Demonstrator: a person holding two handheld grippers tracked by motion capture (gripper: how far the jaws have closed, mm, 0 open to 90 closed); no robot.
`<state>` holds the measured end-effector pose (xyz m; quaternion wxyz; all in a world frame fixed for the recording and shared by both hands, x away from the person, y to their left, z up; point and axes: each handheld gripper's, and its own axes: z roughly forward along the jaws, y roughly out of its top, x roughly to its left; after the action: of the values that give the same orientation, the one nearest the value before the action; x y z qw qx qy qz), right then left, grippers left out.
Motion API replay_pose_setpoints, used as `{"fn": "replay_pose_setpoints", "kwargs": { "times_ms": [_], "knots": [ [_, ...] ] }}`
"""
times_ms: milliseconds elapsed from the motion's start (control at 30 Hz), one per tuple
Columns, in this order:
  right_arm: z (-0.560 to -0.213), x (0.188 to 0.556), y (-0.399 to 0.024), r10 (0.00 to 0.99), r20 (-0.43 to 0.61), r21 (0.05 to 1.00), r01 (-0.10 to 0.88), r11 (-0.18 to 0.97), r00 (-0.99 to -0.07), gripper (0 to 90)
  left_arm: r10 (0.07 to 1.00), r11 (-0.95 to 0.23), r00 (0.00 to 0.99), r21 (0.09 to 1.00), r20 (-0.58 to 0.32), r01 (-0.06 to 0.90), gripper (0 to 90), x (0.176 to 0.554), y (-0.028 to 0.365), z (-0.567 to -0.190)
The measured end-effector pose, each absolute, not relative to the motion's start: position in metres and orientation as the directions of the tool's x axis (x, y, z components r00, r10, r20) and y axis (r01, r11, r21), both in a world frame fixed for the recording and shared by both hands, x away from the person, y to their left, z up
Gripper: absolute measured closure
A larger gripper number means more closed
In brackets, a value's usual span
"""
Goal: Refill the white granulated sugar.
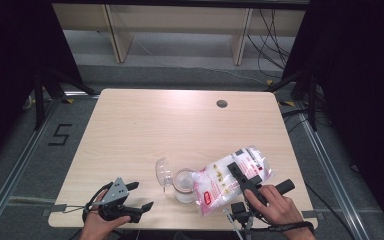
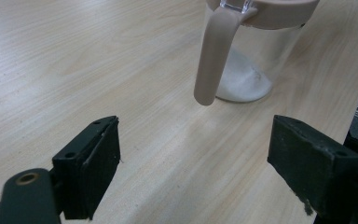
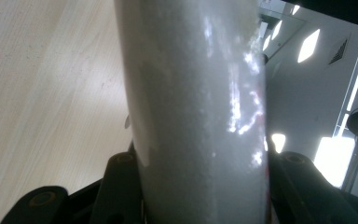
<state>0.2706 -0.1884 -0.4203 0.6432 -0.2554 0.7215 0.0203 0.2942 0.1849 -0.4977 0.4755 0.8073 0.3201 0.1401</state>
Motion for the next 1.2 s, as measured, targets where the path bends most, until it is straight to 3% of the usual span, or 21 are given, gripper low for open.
{"fn": "replay_pose_setpoints", "kwargs": {
  "times_ms": [1200],
  "knots": [
    [-0.4227, 0.268, -0.1852, -0.347, -0.936, -0.297, -0.389, 0.872, -0.061, 62.5, 0.644, -0.363, 0.763, 0.856, -0.054, 0.367, 16.5, 0.2948, 0.1859, -0.4966]
  ]
}}
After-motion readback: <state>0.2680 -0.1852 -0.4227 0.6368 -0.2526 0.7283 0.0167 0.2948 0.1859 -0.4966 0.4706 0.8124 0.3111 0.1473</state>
